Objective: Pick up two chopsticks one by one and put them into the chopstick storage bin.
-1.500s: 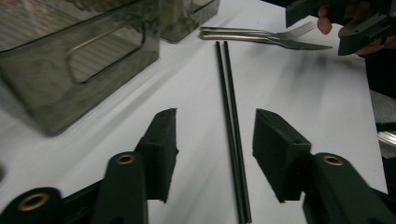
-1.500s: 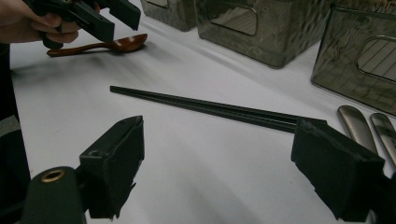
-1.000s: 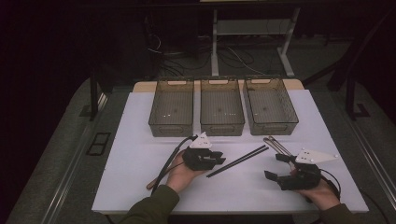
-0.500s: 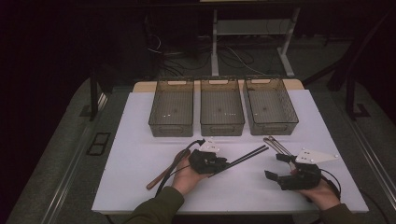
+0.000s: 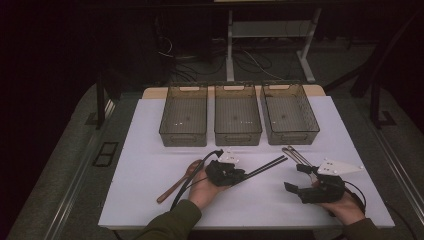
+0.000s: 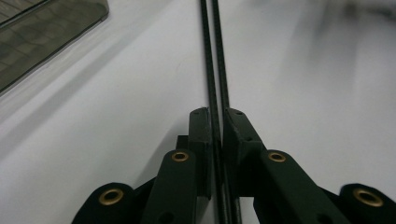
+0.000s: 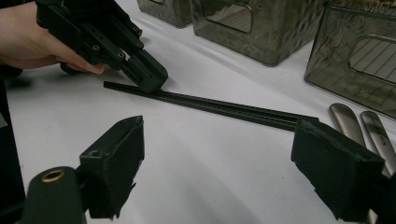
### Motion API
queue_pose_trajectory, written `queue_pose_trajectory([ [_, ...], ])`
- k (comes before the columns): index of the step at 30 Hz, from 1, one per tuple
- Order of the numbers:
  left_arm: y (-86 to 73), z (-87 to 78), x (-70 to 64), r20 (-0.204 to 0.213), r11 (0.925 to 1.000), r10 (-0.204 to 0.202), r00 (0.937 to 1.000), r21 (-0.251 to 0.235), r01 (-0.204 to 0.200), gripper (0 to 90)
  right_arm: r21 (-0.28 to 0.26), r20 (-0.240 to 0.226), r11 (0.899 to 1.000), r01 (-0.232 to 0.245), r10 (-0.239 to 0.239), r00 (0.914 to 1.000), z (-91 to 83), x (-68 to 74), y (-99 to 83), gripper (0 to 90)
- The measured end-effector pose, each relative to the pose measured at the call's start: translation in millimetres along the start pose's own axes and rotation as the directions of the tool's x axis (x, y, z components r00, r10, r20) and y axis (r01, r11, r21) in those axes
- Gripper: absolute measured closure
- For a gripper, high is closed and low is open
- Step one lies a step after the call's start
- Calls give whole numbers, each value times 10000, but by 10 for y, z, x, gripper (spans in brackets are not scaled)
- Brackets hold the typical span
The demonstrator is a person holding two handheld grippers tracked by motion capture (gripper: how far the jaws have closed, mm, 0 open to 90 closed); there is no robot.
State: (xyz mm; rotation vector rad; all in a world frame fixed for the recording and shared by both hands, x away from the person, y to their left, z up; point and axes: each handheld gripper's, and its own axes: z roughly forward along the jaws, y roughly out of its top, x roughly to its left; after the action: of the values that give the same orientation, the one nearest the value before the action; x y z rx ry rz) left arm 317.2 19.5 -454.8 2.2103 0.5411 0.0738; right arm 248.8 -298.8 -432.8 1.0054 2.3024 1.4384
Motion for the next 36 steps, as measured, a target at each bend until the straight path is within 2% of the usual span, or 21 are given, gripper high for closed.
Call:
queue_pose_trajectory([
  [9, -10, 18, -14, -135, 9999, 115, 9998, 52, -114, 804, -6, 4, 10000, 6, -6, 10000, 4, 1, 1, 163],
  [12, -12, 14, -8, -162, 9997, 231, 9996, 116, -229, 817, -5, 1, 10000, 18, -18, 10000, 4, 2, 1, 163],
  [13, -16, 23, -15, -185, 9999, 150, 9997, 2, -150, 842, 9, 0, 10000, 12, -12, 10000, 4, 1, 0, 163],
  [14, -15, 9, 2, -144, 9993, 337, 9993, 195, -334, 842, 9, 0, 10000, 12, -12, 10000, 4, 1, 0, 163],
  [15, -19, 22, -11, -159, 9999, 130, 9998, 19, -130, 845, -6, 6, 10000, -15, 15, 10000, 1, 0, 1, 163],
  [16, -19, 17, -7, -166, 9996, 253, 9995, 85, -251, 847, -11, 2, 10000, -9, 9, 10000, -1, -1, 1, 163],
  [17, -20, 27, -23, -241, 9999, 131, 9996, -49, -133, 847, -11, 2, 10000, -9, 9, 10000, -1, -1, 1, 163],
  [19, -17, 25, -30, -295, 9999, 156, 9994, 7, -156, 852, -18, 3, 10000, -12, 12, 10000, -2, -3, 1, 163],
  [20, -14, 14, -28, -314, 9994, 309, 9990, 176, -304, 853, -15, 0, 10000, -16, 16, 10000, -2, -2, 0, 164],
  [21, -12, 23, -42, -384, 9995, 306, 9988, 56, -304, 855, -9, -3, 10000, -17, 17, 10000, -2, -1, 0, 163],
  [22, -9, 10, -33, -374, 9984, 519, 9980, 251, -510, 856, -8, -3, 10000, -7, 7, 10000, -2, 0, 1, 163],
  [23, -8, 17, -42, -413, 9994, 335, 9986, 141, -330, 856, -14, -5, 10000, -5, 5, 10000, -2, 0, 1, 164],
  [25, -6, 12, -47, -454, 9986, 500, 9977, 188, -492, 856, -21, -8, 10000, -14, 14, 10000, -4, -1, 2, 163],
  [26, -3, 8, -51, -485, 9998, 190, 9986, 16, -189, 857, -19, -6, 10000, -9, 9, 10000, -6, -2, 2, 163],
  [27, 0, 3, -45, -461, 9999, 141, 9988, -64, -144, 856, -25, -1, 10000, -5, 5, 10000, -8, -3, 2, 163],
  [29, 4, -13, -41, -467, 9999, 144, 9988, -41, -146, 856, -49, 1, 10000, 7, -7, 10000, -9, -8, 2, 164],
  [30, 8, -34, -25, -432, 9996, 288, 9987, 36, -286, 856, -49, 1, 10000, 7, -7, 10000, -9, -8, 2, 164],
  [31, 11, -36, -33, -411, 9998, 69, 9991, -167, -76, 857, -51, 6, 10000, 10, -10, 10000, -9, -10, 2, 163],
  [32, 19, -56, -21, -427, 9997, 195, 9989, -139, -201, 856, -51, 11, 10000, 17, -17, 10000, -10, -11, 2, 163],
  [36, 31, -111, -23, -356, 9996, 15, 9994, -289, -25, 857, -50, 12, 10000, -3, 4, 10000, -13, -10, 4, 163],
])
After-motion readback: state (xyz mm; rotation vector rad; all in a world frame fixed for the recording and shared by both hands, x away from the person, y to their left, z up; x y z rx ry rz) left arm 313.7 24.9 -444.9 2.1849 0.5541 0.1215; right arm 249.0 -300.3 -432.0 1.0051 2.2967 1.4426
